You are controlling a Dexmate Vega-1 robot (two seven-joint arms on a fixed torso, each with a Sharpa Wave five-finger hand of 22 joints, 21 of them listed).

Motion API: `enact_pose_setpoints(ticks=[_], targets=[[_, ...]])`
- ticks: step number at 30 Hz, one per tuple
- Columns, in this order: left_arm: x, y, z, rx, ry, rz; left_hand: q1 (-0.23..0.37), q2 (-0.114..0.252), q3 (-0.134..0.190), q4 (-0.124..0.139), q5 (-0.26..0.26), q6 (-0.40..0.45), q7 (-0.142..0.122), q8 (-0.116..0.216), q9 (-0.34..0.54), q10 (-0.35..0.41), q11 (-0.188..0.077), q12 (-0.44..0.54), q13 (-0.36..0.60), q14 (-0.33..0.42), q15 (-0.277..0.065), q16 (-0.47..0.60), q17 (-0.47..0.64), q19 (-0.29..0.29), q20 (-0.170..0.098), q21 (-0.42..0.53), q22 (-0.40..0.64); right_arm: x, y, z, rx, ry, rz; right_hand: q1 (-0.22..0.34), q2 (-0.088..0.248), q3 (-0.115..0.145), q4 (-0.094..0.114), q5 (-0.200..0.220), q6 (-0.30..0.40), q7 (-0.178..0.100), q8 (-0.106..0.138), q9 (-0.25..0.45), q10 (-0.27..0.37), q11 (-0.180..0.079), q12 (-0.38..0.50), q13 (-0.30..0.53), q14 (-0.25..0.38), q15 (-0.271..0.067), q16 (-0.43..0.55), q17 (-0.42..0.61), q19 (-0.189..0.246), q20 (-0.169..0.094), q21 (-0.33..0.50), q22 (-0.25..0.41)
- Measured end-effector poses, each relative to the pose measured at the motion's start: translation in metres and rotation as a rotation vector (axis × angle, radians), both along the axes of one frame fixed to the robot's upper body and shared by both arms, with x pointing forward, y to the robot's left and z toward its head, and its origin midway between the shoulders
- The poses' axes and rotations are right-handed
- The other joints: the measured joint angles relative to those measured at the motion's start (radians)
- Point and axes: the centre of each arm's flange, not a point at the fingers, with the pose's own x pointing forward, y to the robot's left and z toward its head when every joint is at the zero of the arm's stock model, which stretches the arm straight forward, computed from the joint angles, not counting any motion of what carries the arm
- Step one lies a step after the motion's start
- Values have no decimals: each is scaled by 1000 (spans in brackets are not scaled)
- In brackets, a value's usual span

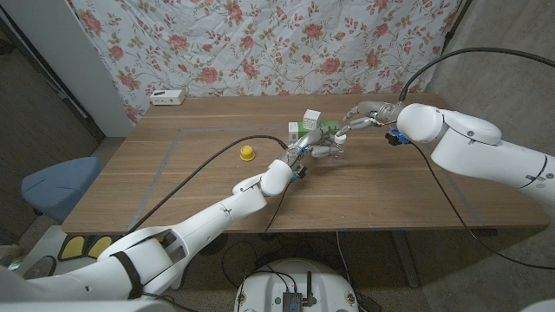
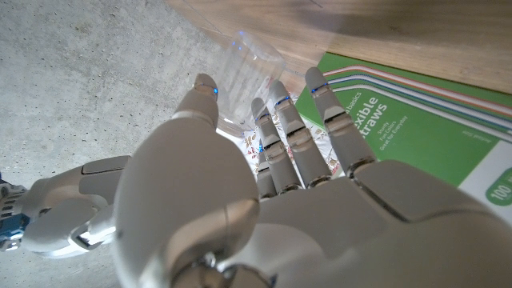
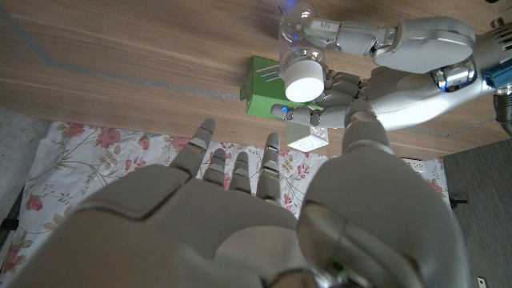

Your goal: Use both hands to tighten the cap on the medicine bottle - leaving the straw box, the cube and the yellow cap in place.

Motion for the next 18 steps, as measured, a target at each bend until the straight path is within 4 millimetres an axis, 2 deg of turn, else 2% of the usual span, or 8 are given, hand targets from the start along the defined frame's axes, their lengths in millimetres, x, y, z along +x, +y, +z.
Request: enact_pose_setpoints(ticks=[9, 18], targets=[[-1, -1, 0, 1, 0, -2, -4, -4, 0, 0, 0, 0, 0, 0, 0, 2, -2, 0, 0, 8, -2, 0, 1, 0, 0, 0, 0, 0, 5, -1, -43, -11, -3, 49, -14, 20, -3, 6, 29, -43, 8, 8, -5, -5, 4, 0, 8, -8, 8, 0, 15, -8, 3, 0], [-3, -2, 0, 4, -1, -5, -4, -4, 3, 4, 0, 0, -8, 0, 0, 3, -3, 0, 0, 10, -4, 0, 1, 0, 0, -3, 0, 2, 9, -2, -86, -15, -3, 82, -17, 36, -3, 6, 37, -63, 15, 13, -5, -5, 4, 0, 26, -26, 8, 0, 33, -26, 8, 0]])
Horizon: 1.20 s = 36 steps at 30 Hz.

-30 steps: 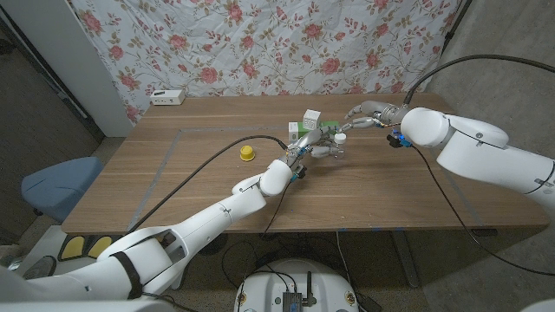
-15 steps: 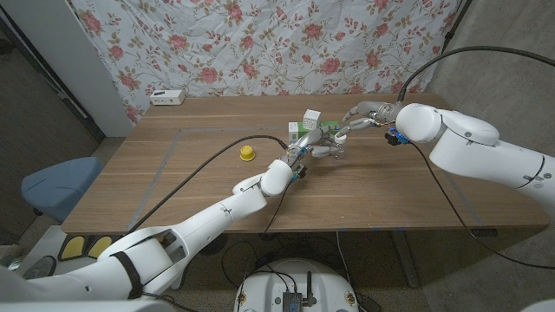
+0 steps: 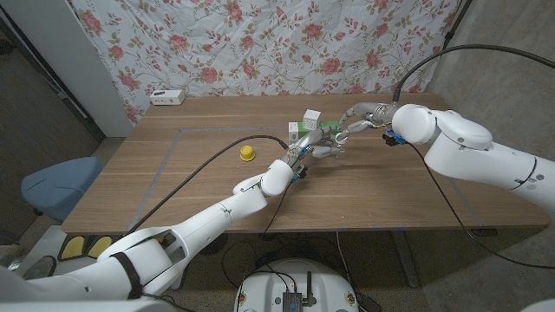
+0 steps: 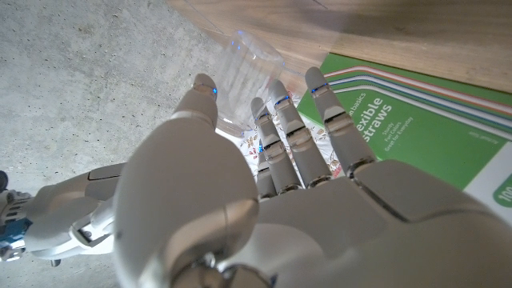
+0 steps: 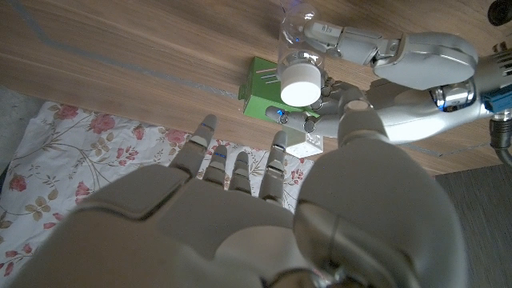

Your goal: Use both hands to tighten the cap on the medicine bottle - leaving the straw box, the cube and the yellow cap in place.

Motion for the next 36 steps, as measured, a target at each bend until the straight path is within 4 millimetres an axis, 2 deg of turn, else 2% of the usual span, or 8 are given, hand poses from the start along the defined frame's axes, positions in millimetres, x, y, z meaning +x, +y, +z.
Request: enact_pose_setpoints(ticks=[9, 16, 36], targets=[[-2, 0, -1, 4, -2, 1, -4, 2, 3, -3, -3, 4, -3, 0, 0, 0, 0, -1, 0, 5, 2, 0, 0, 0, 0, -2, 0, 1, 2, 1, -43, -11, -4, 25, -6, 11, 3, 0, 18, -18, 14, 5, 4, -4, 4, 0, 13, -13, 8, -1, 11, -11, 0, 0], [-3, 0, -1, 6, -3, 4, -5, 3, 3, -3, -3, 4, -3, 0, 0, 6, 5, -1, -1, 9, -2, 0, -1, -6, -6, -4, 0, 2, 4, 0, -72, -11, -12, 37, -8, 15, -1, 0, 26, -10, 22, 5, 9, -9, 4, 0, 14, -14, 8, -2, 20, -9, 0, 0], [-3, -1, -1, 2, -8, 10, -5, 3, 11, -3, -3, 9, -9, 0, 0, 6, 5, 0, 0, 9, -1, 0, 0, -6, -5, -3, 0, 7, 5, -3, -134, 5, -37, 51, -17, 19, 3, 0, 47, -14, 33, 14, 9, -9, 8, 0, 19, -19, 8, -2, 26, -15, 0, 0]])
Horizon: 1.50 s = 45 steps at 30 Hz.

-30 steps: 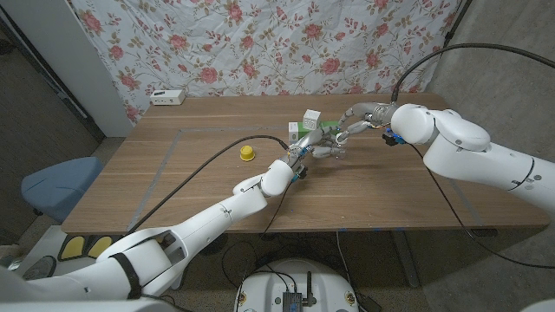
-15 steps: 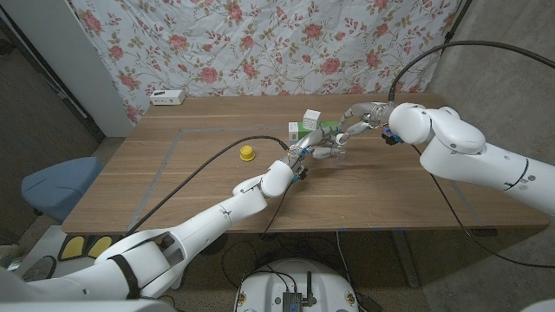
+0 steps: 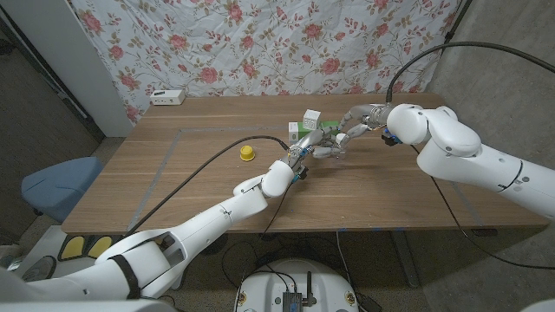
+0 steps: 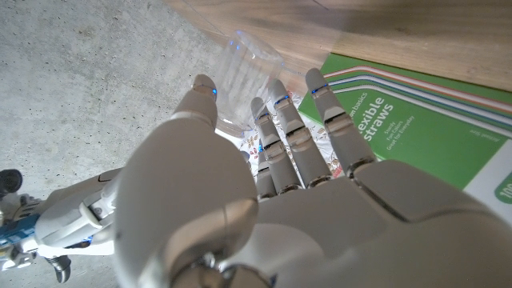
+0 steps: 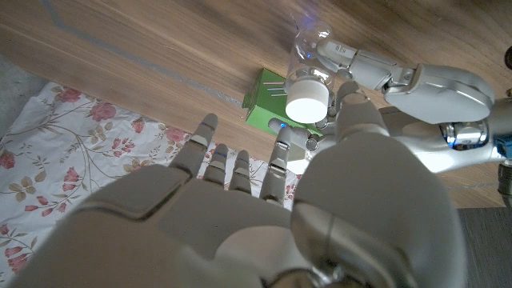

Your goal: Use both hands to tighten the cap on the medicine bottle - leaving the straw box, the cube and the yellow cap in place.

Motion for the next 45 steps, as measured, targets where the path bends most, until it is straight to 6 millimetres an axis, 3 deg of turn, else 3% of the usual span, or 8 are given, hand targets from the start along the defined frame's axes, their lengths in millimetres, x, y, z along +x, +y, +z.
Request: enact_pose_setpoints(ticks=[19, 45], targets=[[0, -3, 0, 8, -8, -4, -4, 4, 2, 2, 0, -5, -5, 0, 0, 0, 0, -1, 0, 0, 0, 0, -1, -5, -5, -4, 0, 7, -2, -2, -3, 11, -13, 23, 4, 8, 8, -7, 32, -3, 11, 5, 0, 0, 0, 0, 0, 0, 0, 0, 0, 0, 0, 0], [2, -3, -2, 13, 2, -4, -4, 3, 11, 2, -4, 4, -14, 0, 0, 0, 0, 0, 4, 1, 2, 0, 0, -5, -5, -4, 0, 12, 0, -1, 7, 2, -16, 35, 11, 18, 15, -29, 114, 0, 60, 19, 27, -5, 2, 0, 20, -12, 0, 3, 25, -11, 0, 0]])
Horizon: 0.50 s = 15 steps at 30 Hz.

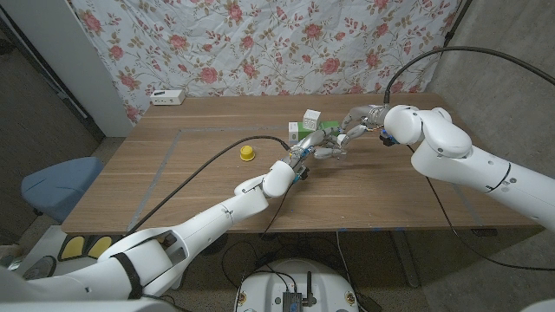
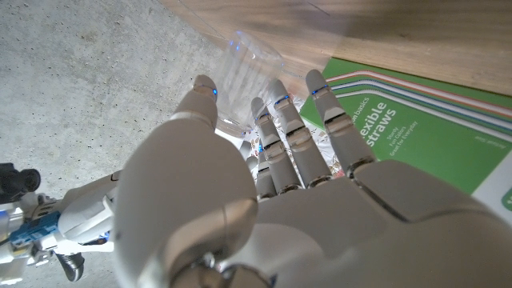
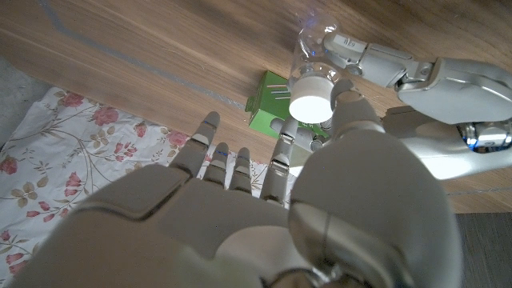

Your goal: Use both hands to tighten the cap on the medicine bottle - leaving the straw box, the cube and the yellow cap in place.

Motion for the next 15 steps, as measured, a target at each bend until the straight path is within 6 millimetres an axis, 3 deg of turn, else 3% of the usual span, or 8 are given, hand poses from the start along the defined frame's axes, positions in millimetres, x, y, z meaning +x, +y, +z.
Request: enact_pose_setpoints(ticks=[15], targets=[[2, -1, 1, 1, 1, -2, -11, 0, 0, 0, -2, 3, -3, 0, 0, 0, 0, 0, 0, 0, 0, 0, 0, 0, 0, 0, 0, 3, 1, -1, 5, 5, -3, 1, 1, 3, 3, -10, 36, -3, 17, 5, 16, 2, 6, 0, 5, -5, 0, 0, 4, -4, 0, 0]])
